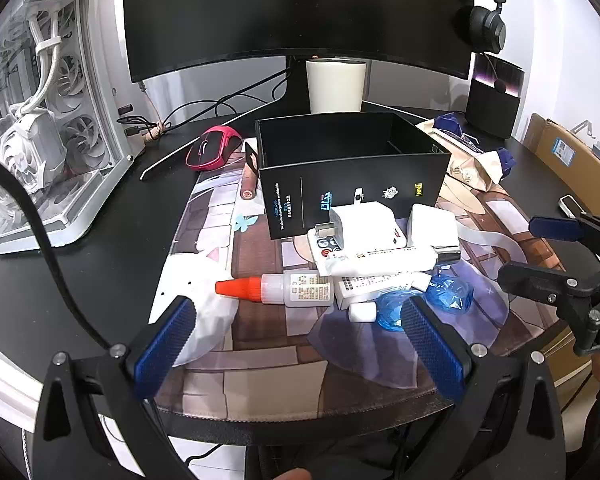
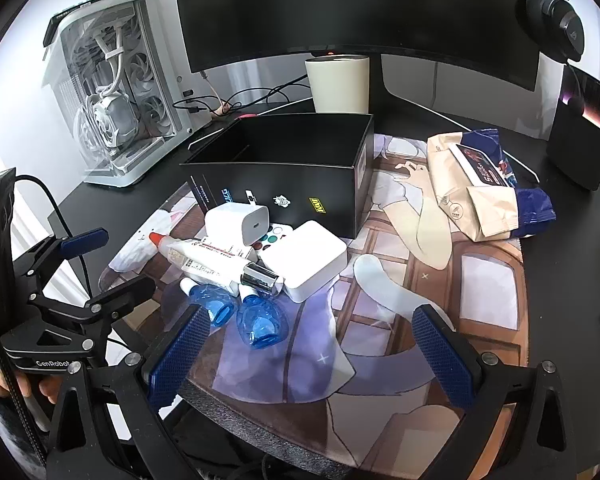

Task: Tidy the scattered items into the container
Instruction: 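Move the right gripper toward the blue spray bottles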

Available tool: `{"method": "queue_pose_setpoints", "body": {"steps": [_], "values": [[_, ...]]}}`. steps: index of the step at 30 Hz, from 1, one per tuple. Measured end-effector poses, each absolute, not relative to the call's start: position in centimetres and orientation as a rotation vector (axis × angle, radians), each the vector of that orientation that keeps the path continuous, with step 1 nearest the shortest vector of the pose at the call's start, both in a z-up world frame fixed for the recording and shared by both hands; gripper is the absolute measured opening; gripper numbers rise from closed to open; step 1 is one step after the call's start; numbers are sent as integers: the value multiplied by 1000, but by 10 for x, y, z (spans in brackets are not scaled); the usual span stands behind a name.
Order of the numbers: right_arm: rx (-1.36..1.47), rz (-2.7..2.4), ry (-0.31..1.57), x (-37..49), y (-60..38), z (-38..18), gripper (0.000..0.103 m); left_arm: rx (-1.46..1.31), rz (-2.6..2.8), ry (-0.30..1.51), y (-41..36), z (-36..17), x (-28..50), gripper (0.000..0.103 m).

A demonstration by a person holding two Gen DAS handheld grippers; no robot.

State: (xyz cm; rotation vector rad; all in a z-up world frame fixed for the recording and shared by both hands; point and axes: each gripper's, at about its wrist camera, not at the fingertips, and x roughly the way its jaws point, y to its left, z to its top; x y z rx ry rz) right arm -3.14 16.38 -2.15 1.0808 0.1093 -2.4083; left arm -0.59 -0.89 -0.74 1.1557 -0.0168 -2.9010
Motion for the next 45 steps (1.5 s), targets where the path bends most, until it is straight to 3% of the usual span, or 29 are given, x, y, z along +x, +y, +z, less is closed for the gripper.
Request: {"method": "queue_pose_setpoints", "body": {"steps": [24, 45], "values": [[1066, -2369, 365, -28, 137, -53, 102, 1189, -2892, 2, -18, -11, -9, 103], [1111, -2326, 346, -33, 131, -73, 102, 1184, -2893, 8, -22, -11, -9, 103]]}}
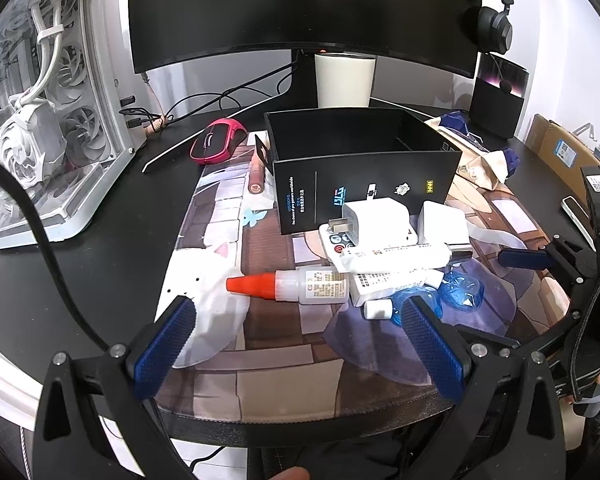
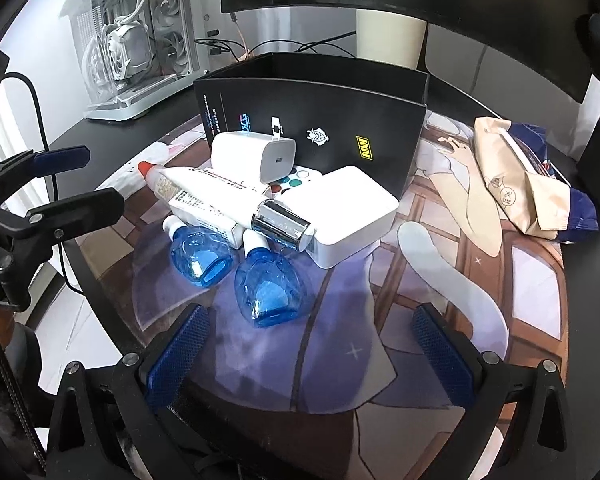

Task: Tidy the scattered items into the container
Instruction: 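Move the right gripper toward the blue spray bottles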

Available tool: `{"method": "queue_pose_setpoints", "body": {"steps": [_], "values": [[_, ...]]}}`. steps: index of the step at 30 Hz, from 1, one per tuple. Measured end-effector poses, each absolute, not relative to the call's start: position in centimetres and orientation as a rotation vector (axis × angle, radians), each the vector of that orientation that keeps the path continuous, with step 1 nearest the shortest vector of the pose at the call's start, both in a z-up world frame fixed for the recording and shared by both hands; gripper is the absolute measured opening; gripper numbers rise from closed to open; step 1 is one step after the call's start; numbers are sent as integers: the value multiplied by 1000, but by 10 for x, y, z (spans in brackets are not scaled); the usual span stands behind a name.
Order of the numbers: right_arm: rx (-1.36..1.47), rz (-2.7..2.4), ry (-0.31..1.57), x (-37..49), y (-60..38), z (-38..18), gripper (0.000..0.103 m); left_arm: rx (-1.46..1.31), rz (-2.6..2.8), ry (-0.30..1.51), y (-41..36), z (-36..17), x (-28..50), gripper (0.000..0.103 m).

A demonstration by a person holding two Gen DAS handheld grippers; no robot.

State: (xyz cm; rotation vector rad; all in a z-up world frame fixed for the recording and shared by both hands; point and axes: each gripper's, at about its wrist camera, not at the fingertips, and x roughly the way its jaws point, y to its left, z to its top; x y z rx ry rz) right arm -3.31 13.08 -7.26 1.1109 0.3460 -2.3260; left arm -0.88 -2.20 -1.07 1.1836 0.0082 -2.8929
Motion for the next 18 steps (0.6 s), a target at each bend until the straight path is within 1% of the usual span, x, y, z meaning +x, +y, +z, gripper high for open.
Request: {"method": "queue_pose_setpoints", "body": {"steps": [14, 17, 18], "values": [[982, -2370, 315, -33, 129, -76, 102, 1190, -2891, 1, -21, -11, -9, 103], [961, -2364, 319, -31, 129, -75, 98, 1190, -2893, -7, -20, -11, -9, 103], [955, -2361, 317, -31, 129, -75, 95, 1189, -2894, -9, -20, -11, -9, 103]]}}
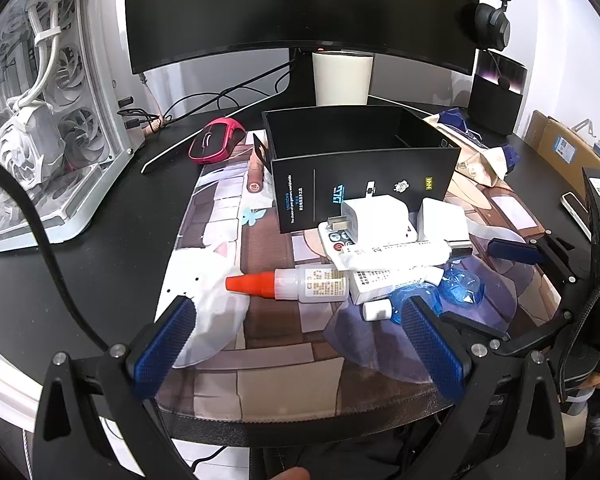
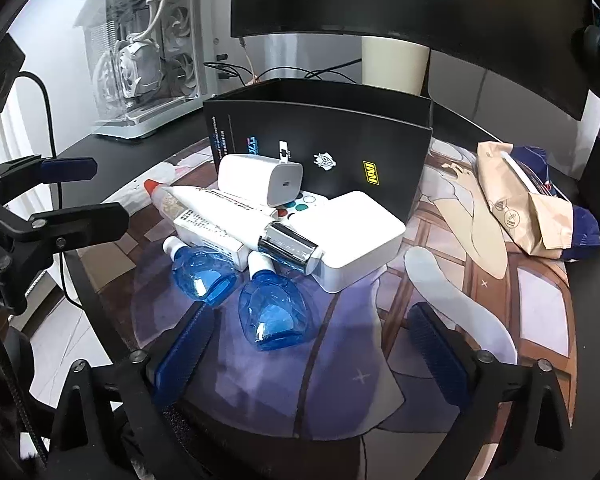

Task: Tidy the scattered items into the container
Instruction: 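Move the right gripper toward the blue spray bottles, then grasp a blue spray bottle with the right gripper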

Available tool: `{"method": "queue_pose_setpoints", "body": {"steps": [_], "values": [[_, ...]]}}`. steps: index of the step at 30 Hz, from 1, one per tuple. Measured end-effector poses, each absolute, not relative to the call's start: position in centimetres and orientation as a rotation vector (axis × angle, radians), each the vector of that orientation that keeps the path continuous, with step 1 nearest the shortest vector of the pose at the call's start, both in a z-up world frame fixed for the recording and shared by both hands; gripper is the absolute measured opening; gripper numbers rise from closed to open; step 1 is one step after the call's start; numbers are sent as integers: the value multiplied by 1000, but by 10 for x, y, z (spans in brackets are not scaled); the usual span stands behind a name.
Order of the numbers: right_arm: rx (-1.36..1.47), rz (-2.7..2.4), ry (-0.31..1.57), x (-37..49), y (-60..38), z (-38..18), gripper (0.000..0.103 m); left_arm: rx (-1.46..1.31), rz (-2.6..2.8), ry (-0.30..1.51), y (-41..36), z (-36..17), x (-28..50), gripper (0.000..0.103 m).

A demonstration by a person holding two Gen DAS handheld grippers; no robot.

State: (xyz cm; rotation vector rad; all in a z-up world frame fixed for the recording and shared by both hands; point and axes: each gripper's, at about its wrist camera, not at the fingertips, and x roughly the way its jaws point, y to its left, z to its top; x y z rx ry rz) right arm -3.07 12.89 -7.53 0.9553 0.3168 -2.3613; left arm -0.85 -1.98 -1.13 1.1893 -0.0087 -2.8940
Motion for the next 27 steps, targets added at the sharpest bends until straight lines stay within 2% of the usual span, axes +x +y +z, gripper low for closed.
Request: {"method": "queue_pose_setpoints", "body": {"steps": [3, 5, 7, 10, 27], "values": [[926, -2354, 319, -28, 128, -75, 84, 1190, -2895, -9, -20, -11, -9, 103], [903, -2339, 323, -25, 127, -74, 70, 1191, -2894, -8, -20, -11, -9, 103], [883, -2337, 324, -22, 127, -73, 52, 1193, -2892, -8, -20, -11, -9, 103], [849, -2331, 332, -17, 126, -73, 32, 1195, -2892, -9, -20, -10, -8, 103], [833, -2321, 328, -13, 135, -62, 31, 1224, -2896, -49, -15, -18, -11, 103]]}}
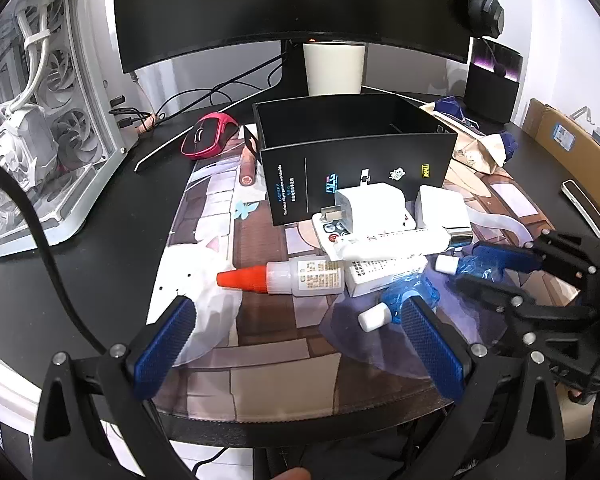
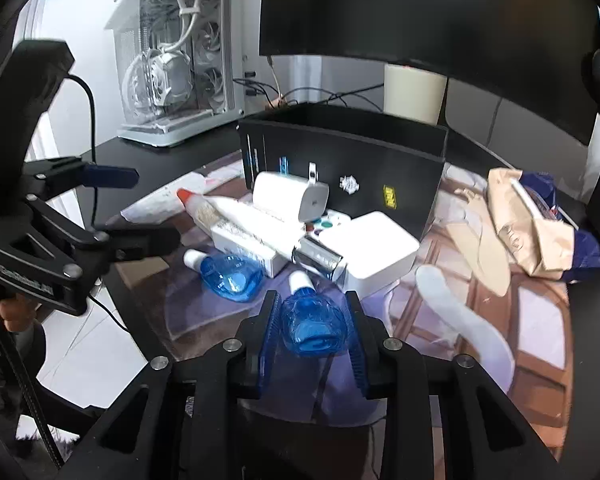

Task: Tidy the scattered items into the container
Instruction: 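Grasp a blue spray bottle with the right gripper, then lift the blue bottle with the right gripper while the left gripper grasps the other blue bottle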

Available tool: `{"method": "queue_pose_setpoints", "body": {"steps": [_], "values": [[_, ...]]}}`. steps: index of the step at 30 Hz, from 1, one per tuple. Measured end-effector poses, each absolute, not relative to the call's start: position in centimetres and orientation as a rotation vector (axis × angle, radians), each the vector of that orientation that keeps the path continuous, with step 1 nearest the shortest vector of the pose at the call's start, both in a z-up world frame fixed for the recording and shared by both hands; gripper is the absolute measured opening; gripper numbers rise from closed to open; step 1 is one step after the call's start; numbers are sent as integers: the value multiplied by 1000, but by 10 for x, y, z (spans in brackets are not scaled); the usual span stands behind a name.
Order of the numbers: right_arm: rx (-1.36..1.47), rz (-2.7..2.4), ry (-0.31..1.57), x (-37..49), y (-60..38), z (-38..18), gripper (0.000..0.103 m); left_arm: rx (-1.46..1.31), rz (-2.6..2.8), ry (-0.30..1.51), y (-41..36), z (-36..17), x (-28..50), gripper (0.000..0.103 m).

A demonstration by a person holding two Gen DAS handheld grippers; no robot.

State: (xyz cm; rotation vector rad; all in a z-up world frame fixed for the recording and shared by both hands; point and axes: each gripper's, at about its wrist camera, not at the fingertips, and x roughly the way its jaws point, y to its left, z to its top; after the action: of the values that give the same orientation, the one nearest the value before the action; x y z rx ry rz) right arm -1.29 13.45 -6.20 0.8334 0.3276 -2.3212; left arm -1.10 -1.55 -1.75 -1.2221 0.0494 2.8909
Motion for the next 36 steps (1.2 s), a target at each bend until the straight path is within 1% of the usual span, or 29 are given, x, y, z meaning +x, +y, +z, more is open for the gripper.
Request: {"method": "queue_pose_setpoints", "body": {"steps": [9, 13, 20, 28, 36], "values": [[748, -2358, 293, -6, 152, -33, 30, -1220, 2881, 70, -10, -21, -13, 103], [745, -2371, 269, -11, 158, -28, 30, -1215, 2875, 84, -6, -24, -15, 103], [737, -2392, 258, -14, 165, -22, 30, -1153, 2885, 46, 1, -28, -17, 103], [739, -2416, 243, -19, 174, -18, 30, -1202, 2873, 60, 15, -40, -22, 103], [731, -2424, 243, -20, 177, -15, 30, -1186, 2892, -36, 18, -43, -23, 103]]}}
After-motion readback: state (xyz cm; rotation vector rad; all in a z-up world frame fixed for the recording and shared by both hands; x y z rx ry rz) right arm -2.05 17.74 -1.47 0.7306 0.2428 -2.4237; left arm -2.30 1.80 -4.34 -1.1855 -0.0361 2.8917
